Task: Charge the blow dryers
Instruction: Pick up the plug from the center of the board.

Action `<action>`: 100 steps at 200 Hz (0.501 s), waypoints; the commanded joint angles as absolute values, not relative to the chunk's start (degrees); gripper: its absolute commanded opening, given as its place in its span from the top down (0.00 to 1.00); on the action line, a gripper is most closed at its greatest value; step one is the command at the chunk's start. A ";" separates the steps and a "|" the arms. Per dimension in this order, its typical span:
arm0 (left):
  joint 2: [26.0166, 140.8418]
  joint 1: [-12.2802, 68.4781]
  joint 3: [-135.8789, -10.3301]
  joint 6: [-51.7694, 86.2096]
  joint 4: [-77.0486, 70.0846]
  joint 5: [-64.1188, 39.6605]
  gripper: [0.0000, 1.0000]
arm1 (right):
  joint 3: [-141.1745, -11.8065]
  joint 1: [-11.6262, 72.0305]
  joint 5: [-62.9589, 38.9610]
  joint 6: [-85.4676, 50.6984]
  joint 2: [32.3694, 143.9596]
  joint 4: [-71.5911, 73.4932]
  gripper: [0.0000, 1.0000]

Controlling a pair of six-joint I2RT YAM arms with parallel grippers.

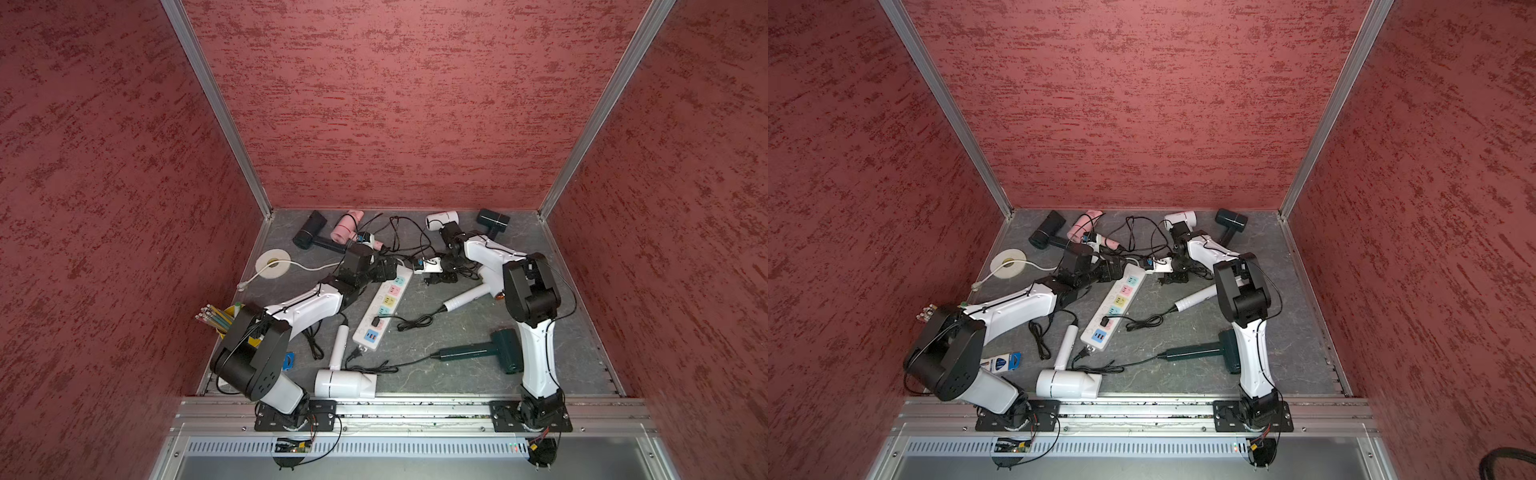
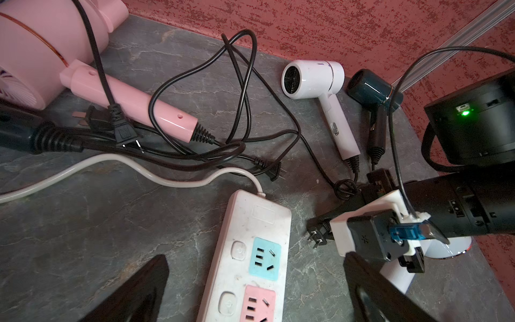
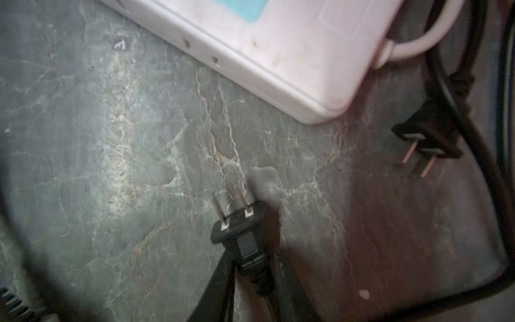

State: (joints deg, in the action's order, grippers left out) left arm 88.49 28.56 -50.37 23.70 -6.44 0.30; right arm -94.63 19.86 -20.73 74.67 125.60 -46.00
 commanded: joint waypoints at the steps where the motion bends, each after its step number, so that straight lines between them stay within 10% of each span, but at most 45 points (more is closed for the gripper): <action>1: 88.73 28.14 -51.96 23.51 -6.18 0.17 0.00 | -94.21 20.32 -21.53 72.43 126.58 -47.08 0.84; 28: 90.89 27.74 -53.18 23.85 -4.88 -0.07 0.00 | -92.18 20.48 -22.13 68.66 125.23 -44.81 1.00; 100: 95.79 22.20 -55.27 31.25 -2.83 -11.75 0.00 | -78.64 21.74 -21.75 48.44 114.71 -26.50 1.00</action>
